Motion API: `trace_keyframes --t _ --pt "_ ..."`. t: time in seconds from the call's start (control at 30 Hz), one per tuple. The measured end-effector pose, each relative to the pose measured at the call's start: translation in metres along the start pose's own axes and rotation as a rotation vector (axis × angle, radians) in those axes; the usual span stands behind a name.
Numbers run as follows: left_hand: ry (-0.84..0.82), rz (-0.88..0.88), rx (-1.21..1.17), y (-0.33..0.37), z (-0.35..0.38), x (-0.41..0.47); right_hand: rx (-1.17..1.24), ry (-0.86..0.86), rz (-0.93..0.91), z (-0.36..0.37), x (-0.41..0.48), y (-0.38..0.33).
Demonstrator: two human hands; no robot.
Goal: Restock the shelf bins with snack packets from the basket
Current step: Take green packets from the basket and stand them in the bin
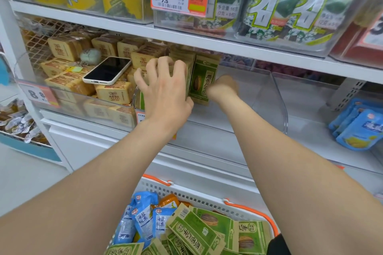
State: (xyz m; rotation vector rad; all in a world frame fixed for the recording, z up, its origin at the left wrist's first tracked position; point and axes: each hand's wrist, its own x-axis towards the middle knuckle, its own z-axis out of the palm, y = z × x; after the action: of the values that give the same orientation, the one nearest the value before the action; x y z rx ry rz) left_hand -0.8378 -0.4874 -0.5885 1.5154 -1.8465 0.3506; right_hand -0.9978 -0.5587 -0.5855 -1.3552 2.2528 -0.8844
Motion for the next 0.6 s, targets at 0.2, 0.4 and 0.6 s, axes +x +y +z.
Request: trace_keyframes --t 0.2,0.4,0.6 --pt "0.031 0.128 -0.091 0.008 -0.029 -0.01 -0.258 0.066 -0.491 -0.022 -0.066 0.004" --pt "-0.481 0.004 -0.08 0.011 -0.053 -0.033 -0.674 0.148 -0.957 -0.056 -0.137 0.022" --pt "-1.053 0.208 0.095 0.011 -0.051 -0.065 -0.893 -0.284 -0.929 -0.052 -0.179 0.045"
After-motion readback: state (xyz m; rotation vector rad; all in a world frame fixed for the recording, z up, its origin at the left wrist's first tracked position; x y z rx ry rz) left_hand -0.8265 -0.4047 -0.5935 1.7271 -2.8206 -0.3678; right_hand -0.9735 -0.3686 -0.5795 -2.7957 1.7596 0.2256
